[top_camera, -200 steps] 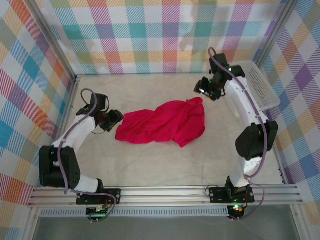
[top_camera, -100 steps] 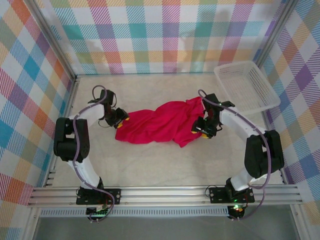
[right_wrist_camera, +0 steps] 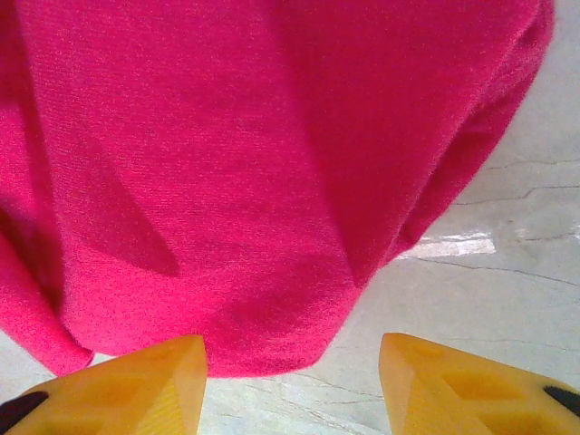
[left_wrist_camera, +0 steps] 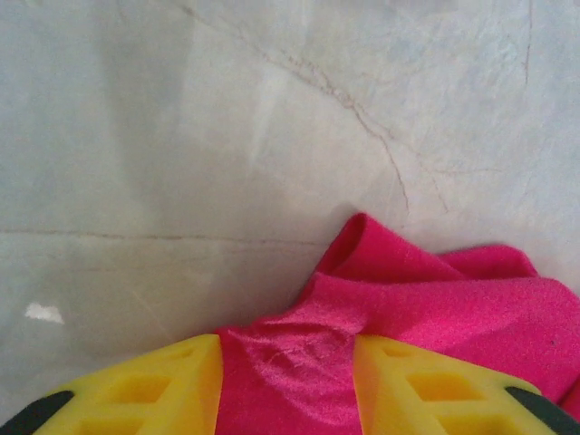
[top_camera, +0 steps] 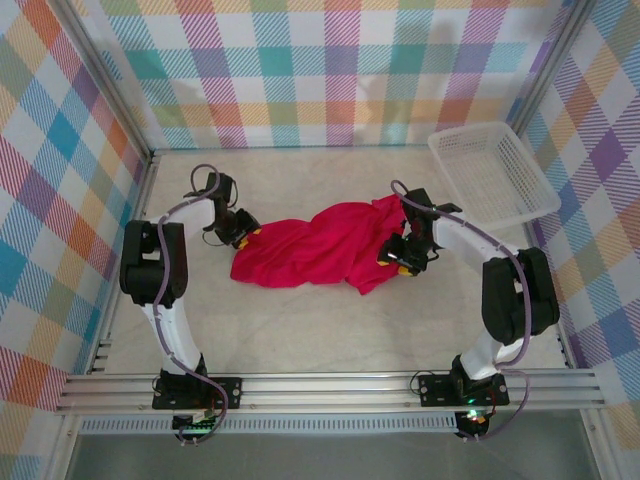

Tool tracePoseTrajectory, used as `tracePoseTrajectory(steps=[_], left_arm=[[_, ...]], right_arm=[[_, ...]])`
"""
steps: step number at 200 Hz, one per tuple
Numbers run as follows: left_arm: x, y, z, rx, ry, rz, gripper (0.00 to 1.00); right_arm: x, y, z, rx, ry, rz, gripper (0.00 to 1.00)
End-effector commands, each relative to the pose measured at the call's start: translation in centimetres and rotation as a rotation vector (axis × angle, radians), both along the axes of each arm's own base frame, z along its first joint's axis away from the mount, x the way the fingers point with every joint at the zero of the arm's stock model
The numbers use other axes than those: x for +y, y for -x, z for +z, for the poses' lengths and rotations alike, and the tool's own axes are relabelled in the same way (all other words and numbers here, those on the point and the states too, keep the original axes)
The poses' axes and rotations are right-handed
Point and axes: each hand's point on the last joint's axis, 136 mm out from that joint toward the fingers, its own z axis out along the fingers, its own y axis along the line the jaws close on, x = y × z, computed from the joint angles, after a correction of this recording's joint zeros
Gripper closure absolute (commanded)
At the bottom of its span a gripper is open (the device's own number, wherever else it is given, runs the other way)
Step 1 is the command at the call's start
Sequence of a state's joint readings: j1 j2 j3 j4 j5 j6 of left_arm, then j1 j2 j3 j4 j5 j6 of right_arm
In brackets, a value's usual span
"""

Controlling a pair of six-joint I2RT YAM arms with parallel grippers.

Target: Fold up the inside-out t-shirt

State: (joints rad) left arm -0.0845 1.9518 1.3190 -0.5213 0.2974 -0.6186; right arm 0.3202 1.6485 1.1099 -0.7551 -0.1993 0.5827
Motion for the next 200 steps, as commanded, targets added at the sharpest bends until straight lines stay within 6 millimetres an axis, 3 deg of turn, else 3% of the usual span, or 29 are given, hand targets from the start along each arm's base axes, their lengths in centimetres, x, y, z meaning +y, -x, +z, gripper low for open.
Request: tracePoseTrajectory(steps=[1, 51, 102, 157, 173, 184, 200], left_arm=[[-0.2, -1.0, 0.5, -0.024, -0.006, 0.0, 0.65], [0.2, -1.3, 1.0, -0.023, -0.033, 0.001, 1.0], [0.9, -1.5, 4.0, -0.06, -0.076, -0.001, 1.0], [0.8, -0.9, 4.7, -0.064, -0.07, -0.01, 1.0], [0.9, -0.7, 4.6, -0.064, -0.074, -0.011, 1.0], [1.0, -0.5, 4.3, -0.055, -0.081, -0.01, 0.75], [1.1, -0.4, 3.8, -0.045, -0.085, -0.011, 0.52]], right_arm=[[0.6, -0.7, 0.5, -0.02, -0.026, 0.022, 0.47], [0.4, -1.7, 0.5, -0.031, 0.004, 0.032, 0.48], [0.8, -3.3, -0.2, -0.025, 0.015, 0.031, 0.48], [-0.2, -3.2, 0.5, -0.049, 0.067, 0.032, 0.47], [-0.5, -3.7, 1.2, -0.076, 0.083, 0.027, 0.4], [-0.5, -4.1, 1.8, -0.092, 0.085, 0.028, 0.39], [-0.3, -4.8, 2.4, -0.103, 0.084, 0.028, 0.38]])
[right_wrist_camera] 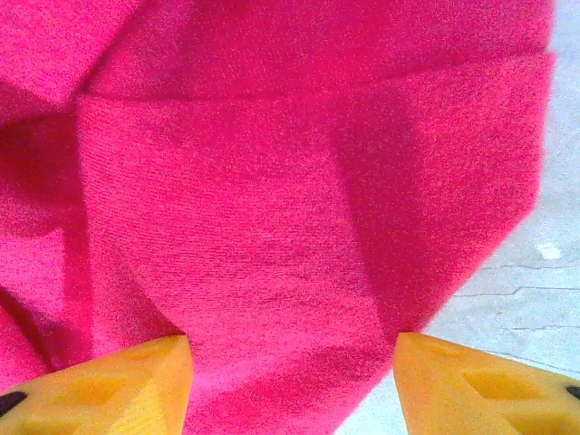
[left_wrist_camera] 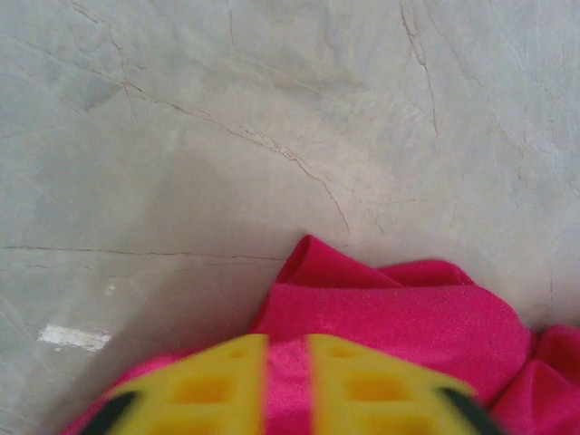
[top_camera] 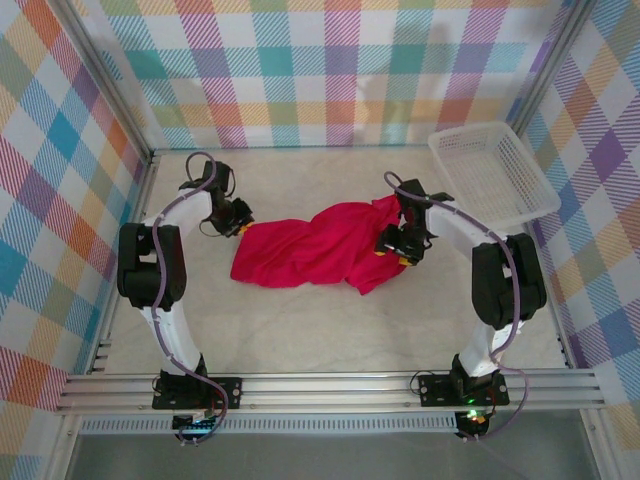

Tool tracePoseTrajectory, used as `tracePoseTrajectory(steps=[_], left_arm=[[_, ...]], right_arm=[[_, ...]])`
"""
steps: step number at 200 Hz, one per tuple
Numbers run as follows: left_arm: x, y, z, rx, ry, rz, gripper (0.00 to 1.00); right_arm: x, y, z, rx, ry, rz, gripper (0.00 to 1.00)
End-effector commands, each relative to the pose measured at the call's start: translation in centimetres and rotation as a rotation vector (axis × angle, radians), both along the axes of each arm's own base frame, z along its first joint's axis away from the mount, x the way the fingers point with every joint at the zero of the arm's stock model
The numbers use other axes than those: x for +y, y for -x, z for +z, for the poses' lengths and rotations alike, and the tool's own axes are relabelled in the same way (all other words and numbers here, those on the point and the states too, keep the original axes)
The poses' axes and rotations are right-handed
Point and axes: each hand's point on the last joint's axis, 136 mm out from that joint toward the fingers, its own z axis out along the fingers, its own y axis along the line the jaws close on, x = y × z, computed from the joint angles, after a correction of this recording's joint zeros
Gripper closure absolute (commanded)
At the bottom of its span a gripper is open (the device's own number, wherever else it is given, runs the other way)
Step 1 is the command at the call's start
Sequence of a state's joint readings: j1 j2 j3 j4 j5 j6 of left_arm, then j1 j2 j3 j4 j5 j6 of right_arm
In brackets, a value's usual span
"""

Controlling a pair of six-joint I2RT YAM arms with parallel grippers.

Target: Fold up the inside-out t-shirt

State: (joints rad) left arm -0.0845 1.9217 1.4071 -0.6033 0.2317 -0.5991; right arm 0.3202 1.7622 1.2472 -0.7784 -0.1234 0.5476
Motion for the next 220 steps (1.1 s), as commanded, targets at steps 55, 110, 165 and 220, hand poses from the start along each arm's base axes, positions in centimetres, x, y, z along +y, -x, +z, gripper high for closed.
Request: tracePoseTrajectory(steps=[55, 110, 165, 220], left_arm=[[0.0, 0.3, -1.2, 0.029, -0.017, -0.007, 0.5], [-0.9, -0.4, -3.3, 0.056, 0.023, -0.002, 0.61], [-0.7, -0.1, -2.9, 0.06, 0.015, -0.012, 1.0], [-0.3, 0.4, 1.5, 0.009, 0.0, -0.013, 1.0]], right_arm=[[0.6, -2.8, 3.8, -0.091, -0.01, 0.013, 0.38], [-0.5, -5.0, 4.4, -0.143, 0.054, -0.044, 0.31], [-1.8, -9.2, 3.0, -0.169, 0.095, -0.119, 0.3], [-1.7, -12.6, 1.0, -0.151, 0.069, -0.139, 0.51]])
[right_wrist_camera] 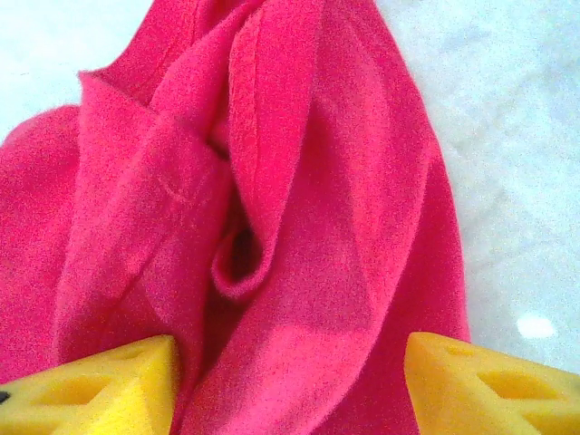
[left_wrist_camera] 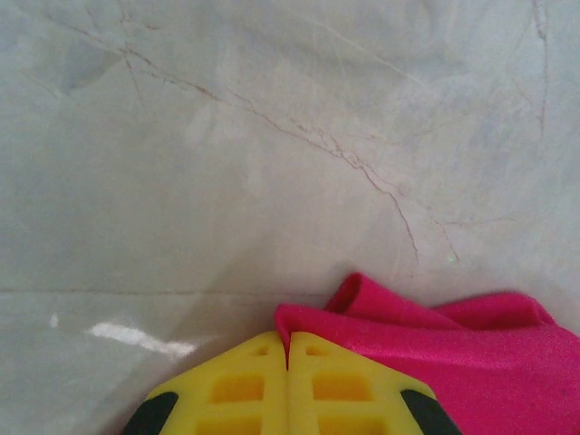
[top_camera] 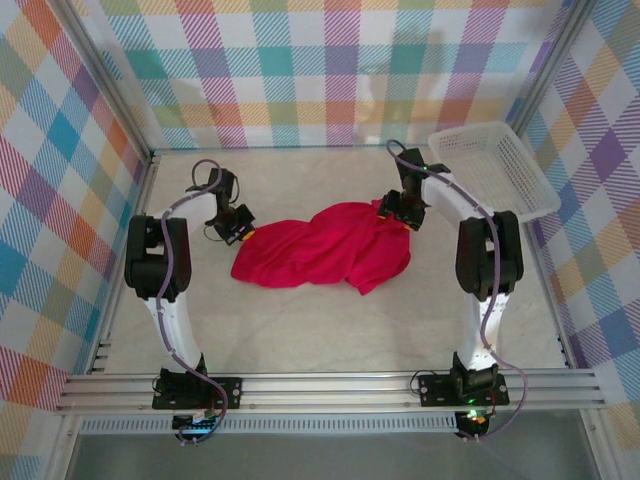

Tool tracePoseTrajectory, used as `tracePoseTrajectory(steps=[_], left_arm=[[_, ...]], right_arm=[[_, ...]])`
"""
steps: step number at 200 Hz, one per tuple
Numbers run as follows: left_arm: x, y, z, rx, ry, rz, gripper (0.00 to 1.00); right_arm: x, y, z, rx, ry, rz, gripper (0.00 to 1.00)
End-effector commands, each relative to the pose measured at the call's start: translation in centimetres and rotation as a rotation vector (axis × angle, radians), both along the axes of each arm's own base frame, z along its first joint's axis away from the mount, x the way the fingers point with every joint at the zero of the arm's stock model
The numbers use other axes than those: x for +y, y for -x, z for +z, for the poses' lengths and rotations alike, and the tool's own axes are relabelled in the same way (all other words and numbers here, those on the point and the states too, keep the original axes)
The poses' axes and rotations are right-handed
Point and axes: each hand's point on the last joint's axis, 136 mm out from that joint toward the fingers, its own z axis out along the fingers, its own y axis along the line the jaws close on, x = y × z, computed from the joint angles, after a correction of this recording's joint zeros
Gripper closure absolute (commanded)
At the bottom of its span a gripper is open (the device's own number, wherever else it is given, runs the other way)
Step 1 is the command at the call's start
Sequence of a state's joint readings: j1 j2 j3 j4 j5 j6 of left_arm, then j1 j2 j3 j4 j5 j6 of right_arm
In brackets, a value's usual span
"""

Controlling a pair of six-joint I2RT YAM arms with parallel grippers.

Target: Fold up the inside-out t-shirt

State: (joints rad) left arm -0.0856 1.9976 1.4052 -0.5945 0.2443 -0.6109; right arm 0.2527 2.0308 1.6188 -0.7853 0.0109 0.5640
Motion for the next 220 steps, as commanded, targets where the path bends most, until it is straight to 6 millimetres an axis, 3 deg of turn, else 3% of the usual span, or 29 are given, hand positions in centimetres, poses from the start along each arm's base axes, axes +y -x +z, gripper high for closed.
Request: tracePoseTrajectory(steps=[1, 24, 43, 57, 99, 140, 186, 202, 220], left_arm=[[-0.1, 0.0, 4.7, -0.065, -0.009, -0.019, 1.0], [0.3, 0.2, 7.6, -0.098, -0.013, -0.019, 1.0], [0.6, 0.2, 10.5, -0.147, -0.005, -0.011, 1.0], [1.0, 0.2, 13.1, -0.192, 0.002, 0.0, 1.0], [2.2, 0.8, 21.7, -0.354, 0.038, 0.045, 1.0], [5.0, 1.7, 31.3, -0.551, 0.104, 0.119, 1.0], [8.7, 5.0, 44.5, -0.883, 0.129, 0.204, 1.0], [9.0, 6.6, 48.7, -0.993, 0.127, 0.208, 1.0], [9.1, 8.8, 52.6, -1.106, 0.106, 0.206, 1.0]], right_arm=[[0.4, -1.8, 0.5, -0.028, -0.026, -0.021, 0.52], [0.5, -2.7, 1.7, -0.042, -0.035, -0.046, 1.0], [0.2, -2.4, 4.6, -0.084, -0.043, -0.067, 1.0], [-0.2, -1.9, 7.9, -0.148, -0.048, -0.081, 1.0], [-0.7, 1.4, 20.1, -0.384, -0.149, -0.108, 1.0], [-1.5, 5.8, 32.2, -0.64, -0.247, -0.09, 1.0], [-3.1, 12.0, 46.7, -0.968, -0.295, -0.03, 1.0], [-3.1, 14.1, 50.4, -1.06, -0.335, 0.001, 1.0], [-2.9, 16.0, 53.1, -1.136, -0.384, 0.03, 1.0]])
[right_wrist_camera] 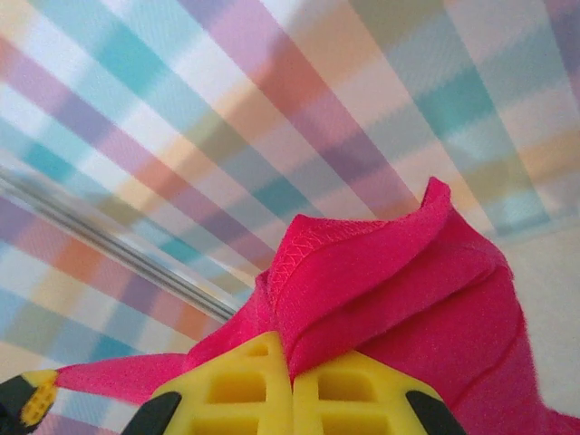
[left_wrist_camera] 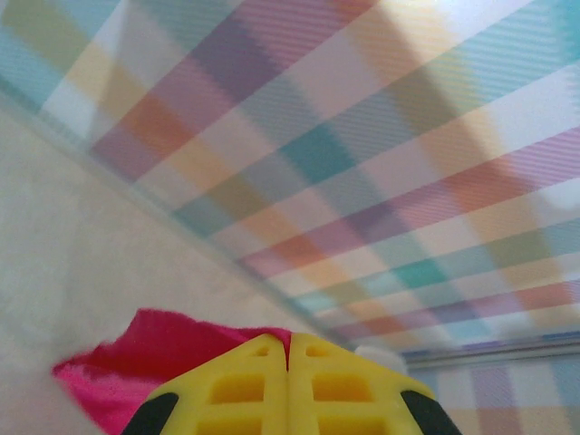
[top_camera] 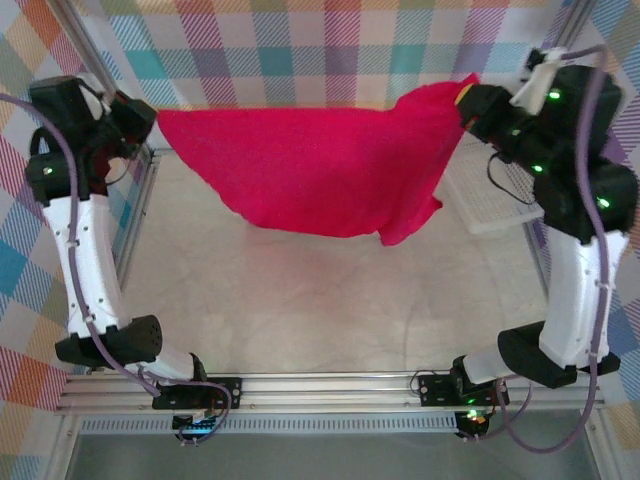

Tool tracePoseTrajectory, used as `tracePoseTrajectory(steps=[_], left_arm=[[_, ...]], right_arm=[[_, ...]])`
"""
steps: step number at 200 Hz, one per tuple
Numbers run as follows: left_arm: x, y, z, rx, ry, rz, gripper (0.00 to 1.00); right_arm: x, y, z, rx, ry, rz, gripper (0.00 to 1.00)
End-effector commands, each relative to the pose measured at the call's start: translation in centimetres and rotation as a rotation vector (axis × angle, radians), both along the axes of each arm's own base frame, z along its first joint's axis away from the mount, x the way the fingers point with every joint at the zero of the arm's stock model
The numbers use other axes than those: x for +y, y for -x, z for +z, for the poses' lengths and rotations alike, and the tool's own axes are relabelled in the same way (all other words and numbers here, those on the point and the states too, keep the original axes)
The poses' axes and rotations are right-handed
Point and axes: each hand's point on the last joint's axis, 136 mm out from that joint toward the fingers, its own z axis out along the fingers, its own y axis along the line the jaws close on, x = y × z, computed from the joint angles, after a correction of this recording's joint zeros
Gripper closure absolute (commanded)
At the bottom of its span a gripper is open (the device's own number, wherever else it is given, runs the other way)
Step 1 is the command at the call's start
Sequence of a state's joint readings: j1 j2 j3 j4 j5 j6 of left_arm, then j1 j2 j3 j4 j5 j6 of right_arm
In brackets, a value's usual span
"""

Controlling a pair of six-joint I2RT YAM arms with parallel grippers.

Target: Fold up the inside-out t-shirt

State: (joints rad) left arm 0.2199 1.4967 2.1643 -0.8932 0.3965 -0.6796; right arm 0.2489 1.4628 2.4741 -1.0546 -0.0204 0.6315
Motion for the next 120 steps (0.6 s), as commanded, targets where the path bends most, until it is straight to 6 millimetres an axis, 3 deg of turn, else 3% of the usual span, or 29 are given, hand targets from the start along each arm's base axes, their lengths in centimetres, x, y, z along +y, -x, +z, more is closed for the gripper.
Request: tracePoseTrajectory(steps=[1, 15, 28, 52, 75, 120], left_arm=[[-0.5, 4.0, 6.1, -0.163, -0.013, -0.001, 1.0], [-0.3, 5.4, 8.1, -0.223, -0.041, 0.025, 1.0], [0.0, 6.0, 8.9, -0.251, -0.063, 0.045, 1.0], [-0.1, 3.7, 7.0, -0.189, -0.049, -0.003, 1.0], [-0.5, -0.9, 1.7, -0.045, 0.011, -0.097, 1.0], [-0.3, -10.9, -13.4, 0.286, 0.017, -0.114, 1.0]], right_arm=[[0.3, 2.2, 2.0, -0.058, 0.002, 0.05, 1.0], [0.2, 3.0, 3.1, -0.1, -0.008, 0.056, 1.0], [0.0, 2.6, 2.9, -0.104, 0.004, 0.042, 1.0], [0.3, -0.4, 0.3, -0.024, 0.045, 0.021, 1.0], [1.1, -4.7, -3.9, 0.089, 0.092, 0.009, 1.0], [2.5, -14.9, -15.4, 0.357, 0.205, -0.038, 1.0]])
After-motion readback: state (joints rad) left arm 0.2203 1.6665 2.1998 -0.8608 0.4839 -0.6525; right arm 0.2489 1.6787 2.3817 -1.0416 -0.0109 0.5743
